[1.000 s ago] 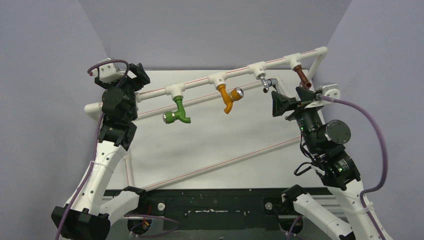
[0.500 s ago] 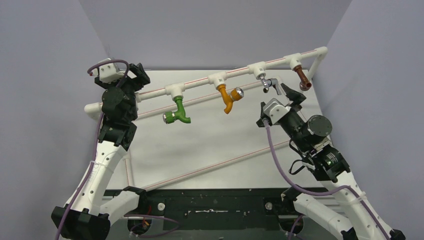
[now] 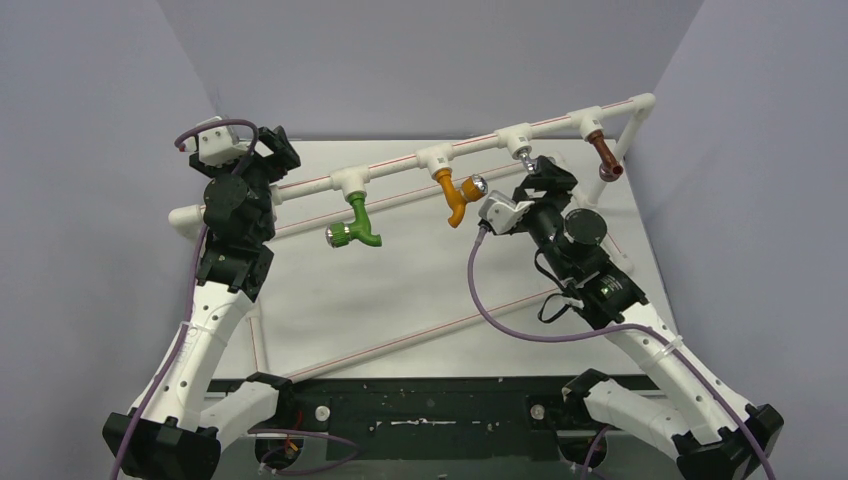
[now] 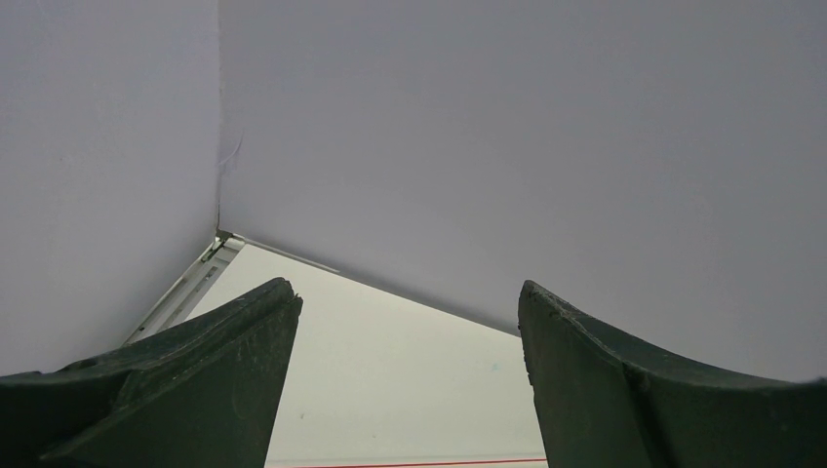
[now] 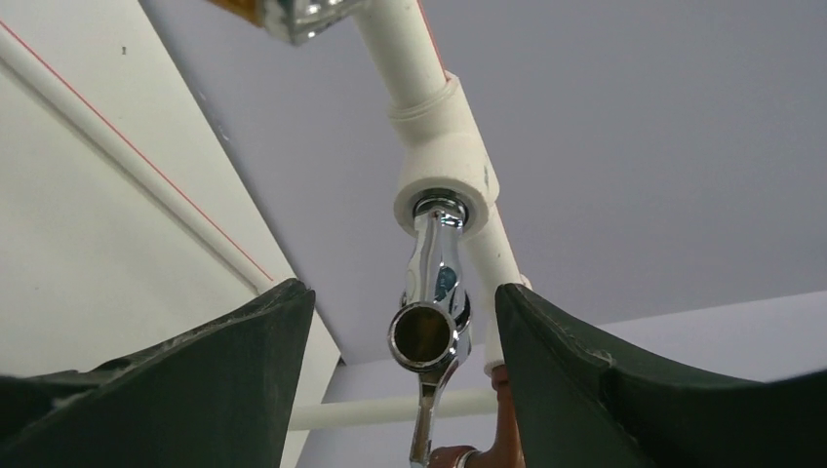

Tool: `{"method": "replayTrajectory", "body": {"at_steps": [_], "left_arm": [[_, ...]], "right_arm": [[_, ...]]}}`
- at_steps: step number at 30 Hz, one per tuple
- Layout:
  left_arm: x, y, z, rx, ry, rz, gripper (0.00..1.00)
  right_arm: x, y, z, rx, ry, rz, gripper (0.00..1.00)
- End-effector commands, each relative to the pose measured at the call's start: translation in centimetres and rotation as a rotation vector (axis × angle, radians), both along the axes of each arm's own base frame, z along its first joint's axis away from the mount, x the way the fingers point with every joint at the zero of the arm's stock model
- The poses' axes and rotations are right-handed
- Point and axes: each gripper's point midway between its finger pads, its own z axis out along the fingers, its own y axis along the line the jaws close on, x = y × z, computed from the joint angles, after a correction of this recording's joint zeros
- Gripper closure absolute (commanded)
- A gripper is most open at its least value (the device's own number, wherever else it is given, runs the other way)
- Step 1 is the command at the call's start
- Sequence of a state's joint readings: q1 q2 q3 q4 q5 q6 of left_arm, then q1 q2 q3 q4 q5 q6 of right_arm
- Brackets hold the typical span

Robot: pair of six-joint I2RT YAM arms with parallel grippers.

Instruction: Install the water faucets

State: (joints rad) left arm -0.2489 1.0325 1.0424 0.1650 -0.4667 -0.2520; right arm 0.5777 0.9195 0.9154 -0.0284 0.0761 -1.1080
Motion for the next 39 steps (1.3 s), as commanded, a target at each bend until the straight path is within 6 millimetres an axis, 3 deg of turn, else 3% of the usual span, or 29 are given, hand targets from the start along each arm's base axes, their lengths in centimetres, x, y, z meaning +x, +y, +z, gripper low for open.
{"method": "replayTrajectory", "body": {"at_steps": [1,4,15,25,39], "left_arm": [[-1.2,-1.2,-13.7,0.107,0.45,-0.042,0.2],[-1.2,-1.3,-13.7,0.109,0.45,-0.044,0.2],[-1.2,-1.4,-13.6,0.109,0.449,-0.047,0.2],[-1.2,-1.4,-13.6,0.109,0.45,-0.046,0.2],[-1.2,-1.3,-13.7,0.108,0.451,-0.045,0.2]], "right_arm": [[0.8,-1.1,4.2,0.056,-0.156,-0.082,0.32],[1.3,-1.1,4.5,0.099,-0.161,-0.079,0.41],[2.6,-2.1,5.1,0.286,-0.119,-0.098,1.0],[1.6,0.5,6.1,0.789,0.014,0.048,1.0],[-0.4,0.2,9.6,1.707,0.212,0.124,1.0]]}}
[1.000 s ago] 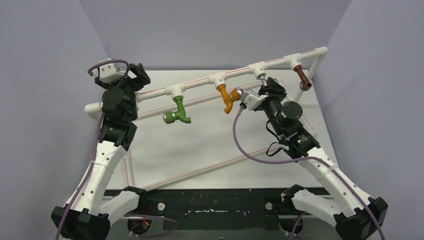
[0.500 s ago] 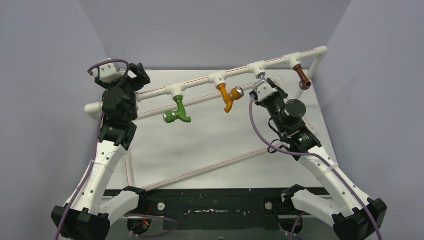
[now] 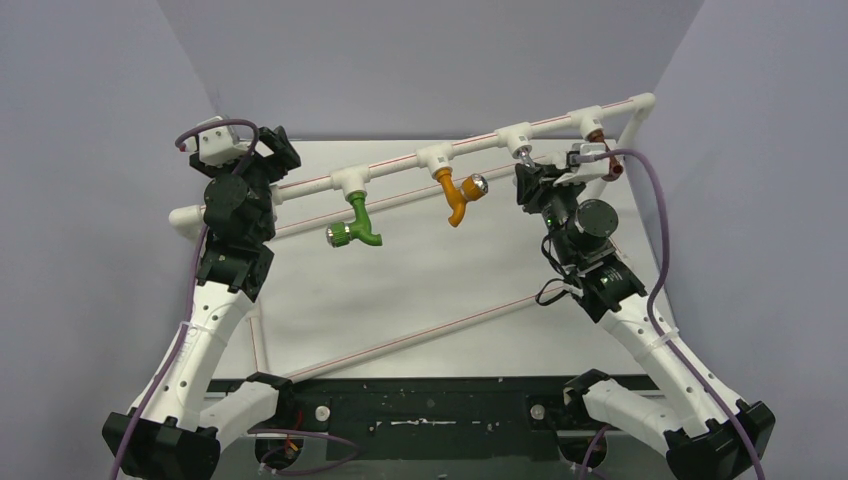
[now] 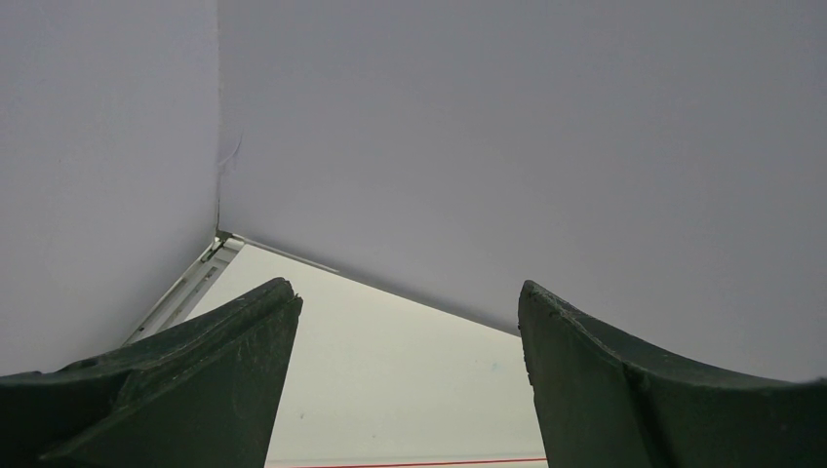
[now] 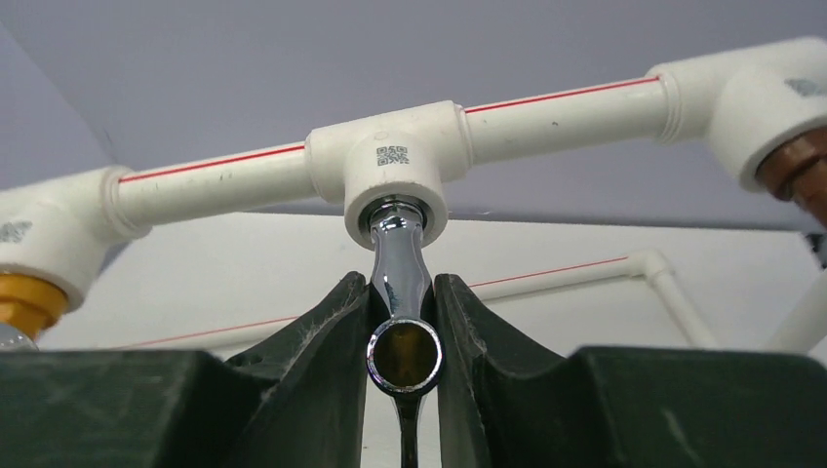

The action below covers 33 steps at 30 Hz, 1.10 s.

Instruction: Install the water faucets

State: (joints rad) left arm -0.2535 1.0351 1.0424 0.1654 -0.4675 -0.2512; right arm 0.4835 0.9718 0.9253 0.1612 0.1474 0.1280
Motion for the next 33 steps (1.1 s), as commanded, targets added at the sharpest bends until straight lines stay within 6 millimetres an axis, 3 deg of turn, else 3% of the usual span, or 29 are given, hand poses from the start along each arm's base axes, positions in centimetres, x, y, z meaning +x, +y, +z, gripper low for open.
{"method": "replayTrajectory", "body": {"at_steps": [1,11,21,31,33], "left_arm": [[-1.3,-1.1,-13.5,0.108,0.448,-0.041,0.2],[-1.3,-1.1,-13.5,0.109,0.447,-0.042,0.2],[-1.4,-1.2,-13.4,0.108,0.443,-0.043,0.2],[-1.4,-1.0,-13.4,0.108,0.441,-0.037,0.2],[-1.5,-1.0,-13.4,0.109,0.441,-0.036,0.2]], "right_arm": [[-2.2,-0.3,8.9,0.542,-0.15,0.055,1.0],[-2.5,-0.5,9.1,1.143,-0.054,0.12,1.0],[-2.2,-0.2,9.5,1.579,0.045,0.231,1.0],[-2.2,-1.5,11.0,1.746,0.056,0.227,1.0],[-2.2,-1.4,10.5,1.728,0.075,0.209,0.91]]}}
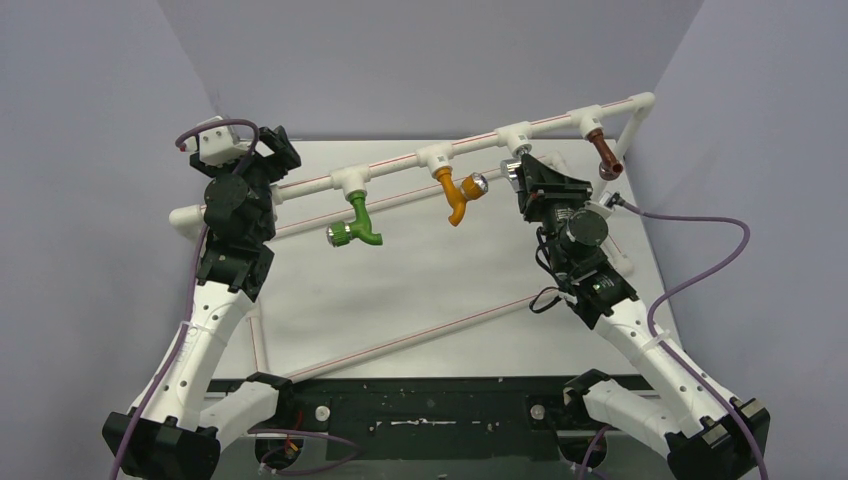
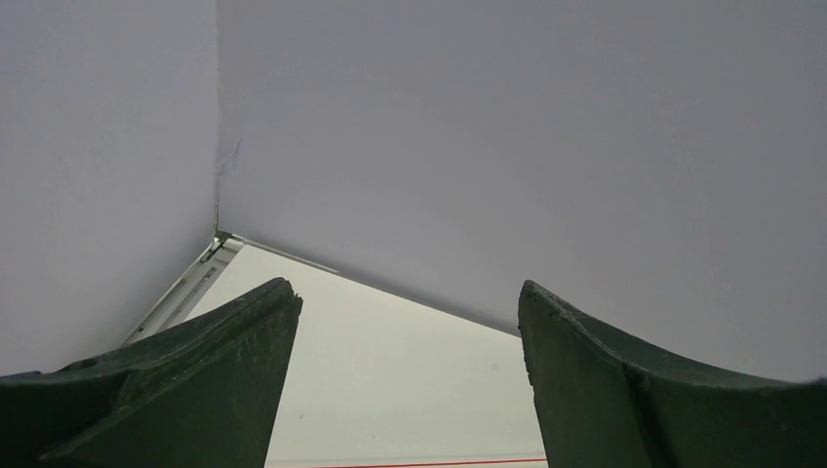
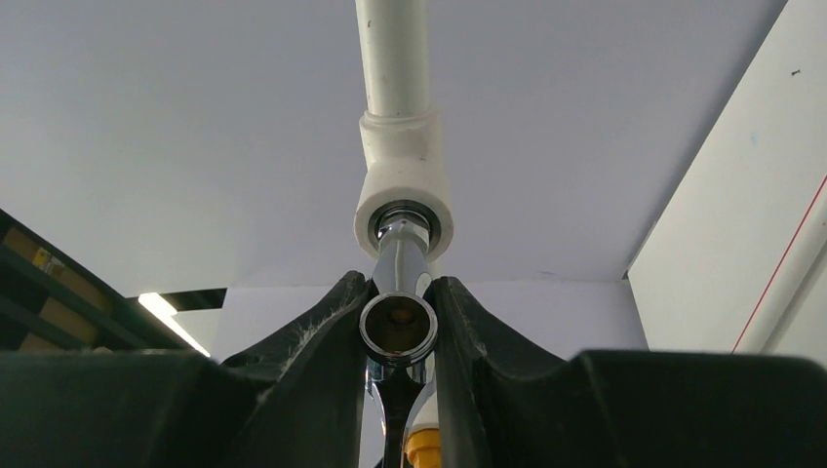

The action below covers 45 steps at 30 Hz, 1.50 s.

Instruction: Install the water faucets

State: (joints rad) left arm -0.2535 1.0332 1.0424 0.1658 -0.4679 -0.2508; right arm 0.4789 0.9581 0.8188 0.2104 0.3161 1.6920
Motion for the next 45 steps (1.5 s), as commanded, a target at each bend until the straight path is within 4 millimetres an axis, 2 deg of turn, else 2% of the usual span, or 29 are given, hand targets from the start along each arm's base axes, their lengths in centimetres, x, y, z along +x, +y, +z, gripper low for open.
{"method": "replayTrajectory", "body": {"at_steps": [1,4,7,10,13,19,24,31,41,45], "left_arm": [[-1.4,-1.0,-13.5,0.109,0.443,-0.038,0.2],[-1.3,-1.0,-13.5,0.107,0.445,-0.04,0.2],[-1.3,-0.9,-13.5,0.105,0.444,-0.037,0.2],[-1.3,-0.9,-13.5,0.106,0.445,-0.037,0.2],[-1.3,-1.0,-13.5,0.104,0.445,-0.04,0.2],[-1.3,-1.0,-13.6,0.105,0.447,-0.042,0.2],[-1.3,-1.1,-13.5,0.104,0.445,-0.044,0.2],[-1.2,-1.1,-13.6,0.103,0.448,-0.046,0.2],[-1.2,-1.1,-13.6,0.103,0.447,-0.047,0.2],[-1.2,-1.1,-13.5,0.103,0.446,-0.048,0.2]], "right_arm": [[-2.1,-1.9,9.3,0.205,-0.231,-0.014,0.84],[-2.0,-1.4,7.9,0.172,-0.188,0.0,0.59],[-2.1,-1.1,6.7,0.126,-0.15,0.013,0.42],[-2.4,-1.0,5.4,0.085,-0.114,0.025,0.32],[-2.9,-0.9,4.1,0.038,-0.073,0.038,0.26],[-4.1,-1.1,1.4,-0.09,0.016,0.052,0.23],[-5.5,-1.8,0.6,-0.266,0.04,0.057,0.22],[-7.1,-3.1,2.7,-0.682,-0.046,0.036,0.21],[-8.8,-2.4,7.3,-1.371,-0.393,0.073,0.21],[-8.7,-2.5,7.6,-1.644,-0.462,0.091,0.21]]}}
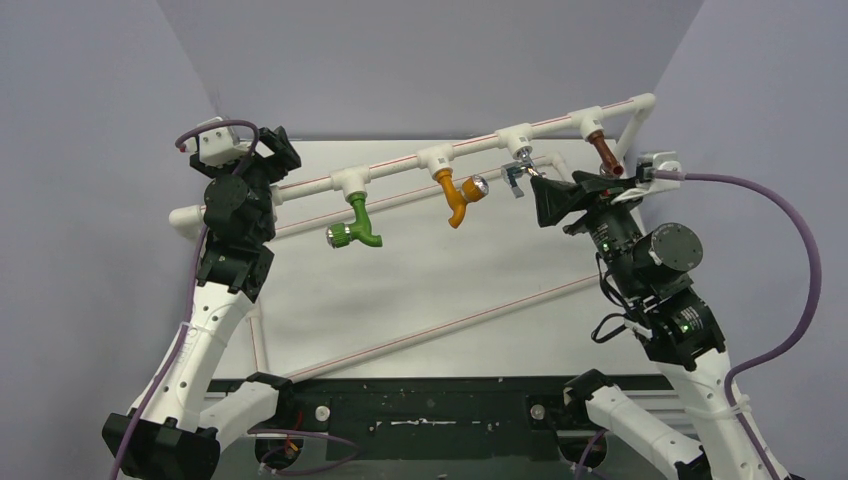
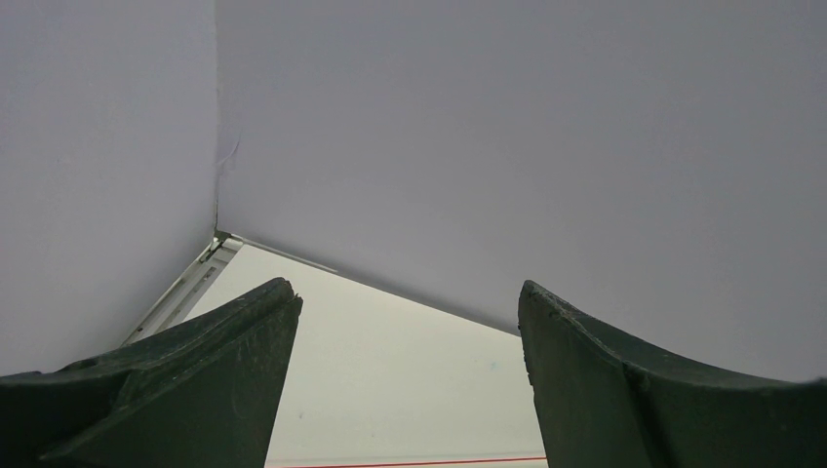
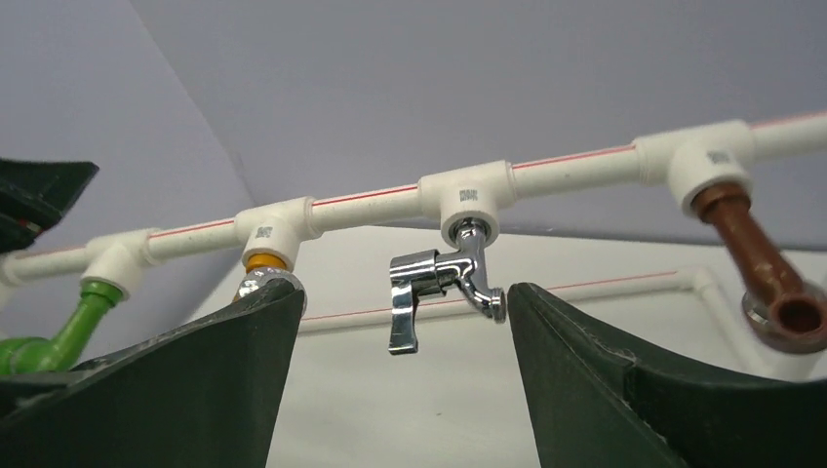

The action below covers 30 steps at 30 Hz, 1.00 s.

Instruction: Install the water faucets

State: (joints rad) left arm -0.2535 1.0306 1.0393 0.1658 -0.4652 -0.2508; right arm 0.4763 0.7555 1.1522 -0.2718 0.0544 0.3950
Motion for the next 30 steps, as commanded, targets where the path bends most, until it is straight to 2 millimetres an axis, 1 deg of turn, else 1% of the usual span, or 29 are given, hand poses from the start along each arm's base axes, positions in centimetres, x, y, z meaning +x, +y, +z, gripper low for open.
{"method": "replayTrajectory", "body": {"at_steps": [1,8,10,12,15,16,18,20,22,26,30], "left_arm": [[-1.2,-1.1,-13.5,0.103,0.445,-0.046,0.2],[-1.3,-1.1,-13.4,0.102,0.441,-0.048,0.2],[-1.2,-1.2,-13.3,0.102,0.441,-0.048,0.2],[-1.3,-1.2,-13.4,0.102,0.442,-0.05,0.2],[-1.3,-1.2,-13.4,0.103,0.442,-0.048,0.2],[-1.3,-1.2,-13.3,0.102,0.441,-0.048,0.2],[-1.3,-1.2,-13.4,0.102,0.442,-0.052,0.2],[-1.2,-1.3,-13.3,0.102,0.44,-0.052,0.2],[-1.3,-1.3,-13.4,0.103,0.442,-0.053,0.2],[-1.2,-1.3,-13.4,0.103,0.443,-0.052,0.2],[-1.3,-1.3,-13.4,0.103,0.441,-0.054,0.2]], "right_arm": [[0.0,-0.5,1.4,-0.438,-0.172,0.028,0.21],[-0.8,-1.3,1.0,-0.884,-0.378,0.035,0.21],[-0.9,-1.3,0.3,-1.005,-0.402,0.048,0.19],[-0.8,-1.0,-0.9,-1.106,-0.392,0.082,0.19],[-0.4,-0.7,-2.0,-1.184,-0.38,0.097,0.19],[-0.2,-0.9,-2.1,-1.213,-0.386,0.087,0.19],[0.6,-1.7,-3.2,-1.315,-0.371,0.046,0.19],[1.2,-1.8,-4.4,-1.412,-0.37,0.028,0.19],[1.8,-1.9,-4.9,-1.491,-0.392,-0.017,0.19],[2.7,-1.7,-4.1,-1.563,-0.462,-0.087,0.19],[3.4,-1.0,-2.6,-1.585,-0.54,-0.147,0.19]]}}
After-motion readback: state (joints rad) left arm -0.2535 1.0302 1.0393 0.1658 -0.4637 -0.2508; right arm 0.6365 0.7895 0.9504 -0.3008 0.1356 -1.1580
